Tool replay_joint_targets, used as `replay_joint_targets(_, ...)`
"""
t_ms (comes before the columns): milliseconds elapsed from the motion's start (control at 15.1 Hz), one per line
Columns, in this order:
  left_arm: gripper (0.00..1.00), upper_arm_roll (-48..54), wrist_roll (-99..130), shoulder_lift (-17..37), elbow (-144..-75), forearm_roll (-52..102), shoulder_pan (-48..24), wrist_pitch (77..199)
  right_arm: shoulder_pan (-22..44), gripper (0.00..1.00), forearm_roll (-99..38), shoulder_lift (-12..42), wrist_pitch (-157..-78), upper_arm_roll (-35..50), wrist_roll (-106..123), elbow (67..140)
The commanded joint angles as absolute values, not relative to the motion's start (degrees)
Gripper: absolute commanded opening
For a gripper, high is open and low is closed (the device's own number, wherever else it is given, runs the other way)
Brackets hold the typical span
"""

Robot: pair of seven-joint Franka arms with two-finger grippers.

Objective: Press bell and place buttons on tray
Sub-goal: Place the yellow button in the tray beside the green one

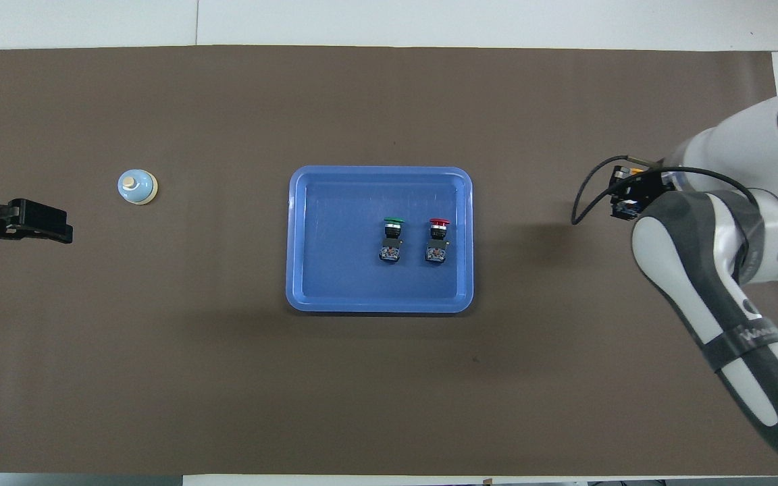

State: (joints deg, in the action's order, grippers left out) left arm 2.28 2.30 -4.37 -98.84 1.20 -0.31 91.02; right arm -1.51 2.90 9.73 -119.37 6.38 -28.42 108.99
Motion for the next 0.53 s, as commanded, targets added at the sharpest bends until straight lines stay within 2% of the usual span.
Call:
replay_joint_targets(0,1.00,2.20,2.29,-5.10,-98.96,1.58,-0.09,90.62,7.35,0.00,3.08,11.86,-115.76,6.24,-38.55,103.90)
replay_joint_targets(265,1.00,2.28,2.29,-5.10,-98.96,1.58,-0.09,90.62,18.26,0.00,0.45,14.06,-111.80,6.33,-47.00,98.54)
replay_joint_targets(464,1.00,2.28,2.29,-5.10,-98.96,1.58,-0.09,90.62,24.85,0.00,-2.81,20.36,-111.53,6.24,-53.42,90.82)
